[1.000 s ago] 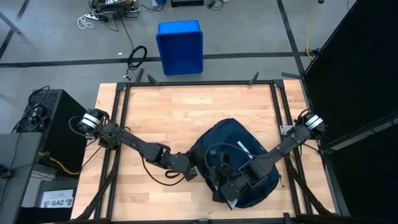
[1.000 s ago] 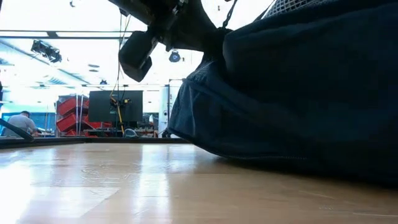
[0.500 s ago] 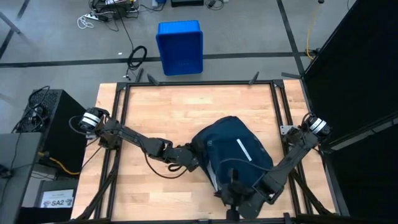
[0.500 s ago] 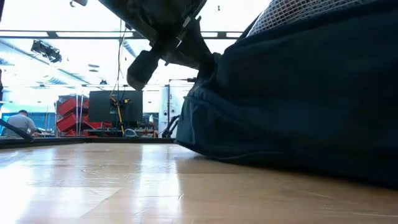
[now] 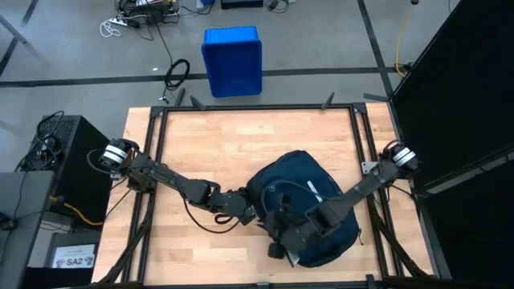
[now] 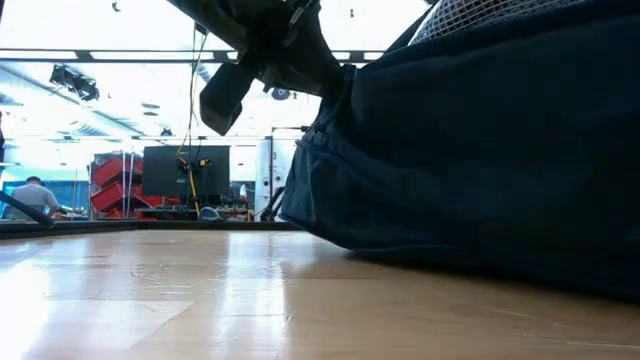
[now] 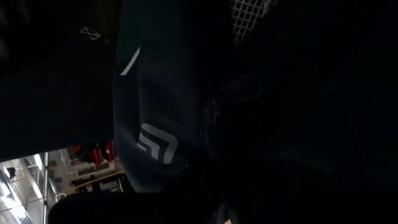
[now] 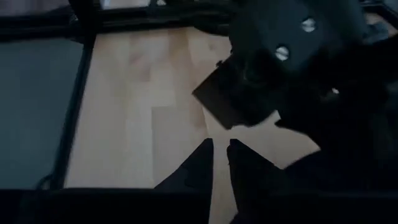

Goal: Unpack backpack
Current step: Close the dark blue backpack

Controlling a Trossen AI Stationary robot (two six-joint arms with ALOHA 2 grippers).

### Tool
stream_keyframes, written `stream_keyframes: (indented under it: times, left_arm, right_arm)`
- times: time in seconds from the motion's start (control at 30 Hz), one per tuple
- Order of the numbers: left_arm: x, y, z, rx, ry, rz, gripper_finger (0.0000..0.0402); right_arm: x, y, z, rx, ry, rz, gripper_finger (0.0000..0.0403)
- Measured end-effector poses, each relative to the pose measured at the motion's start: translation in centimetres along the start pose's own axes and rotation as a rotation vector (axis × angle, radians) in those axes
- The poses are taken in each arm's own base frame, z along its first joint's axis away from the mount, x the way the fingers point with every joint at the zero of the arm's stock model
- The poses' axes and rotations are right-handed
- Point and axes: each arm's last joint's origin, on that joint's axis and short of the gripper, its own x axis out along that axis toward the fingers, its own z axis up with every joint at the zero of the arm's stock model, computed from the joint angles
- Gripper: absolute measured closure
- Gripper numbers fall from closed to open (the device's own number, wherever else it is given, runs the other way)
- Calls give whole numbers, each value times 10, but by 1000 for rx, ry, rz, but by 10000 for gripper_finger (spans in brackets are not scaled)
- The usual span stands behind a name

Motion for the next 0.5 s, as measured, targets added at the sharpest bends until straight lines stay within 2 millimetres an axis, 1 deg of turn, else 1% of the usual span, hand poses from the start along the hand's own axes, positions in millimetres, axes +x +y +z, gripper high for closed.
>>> stream_keyframes:
  times: [0.1,0.2,0.23,0.33,0.5]
  left_arm:
    - [-1,1,0,-2,-3,3,401]
    - [-4,3,0,-8,-5,5,401]
    - [-5,4,0,-13,-7,5,401]
    - [-9,5,-1,-27,-7,-6,401]
    - [-14,5,-1,-35,-8,-25,401]
  right_arm:
    - [17,-7,-3,-19,45,7,364]
    - [33,-17,-16,-12,151,-30,363]
    - [35,-19,-21,-17,189,-52,365]
    - [36,-23,-28,19,243,-103,376]
    - [24,-19,-38,42,279,-184,398]
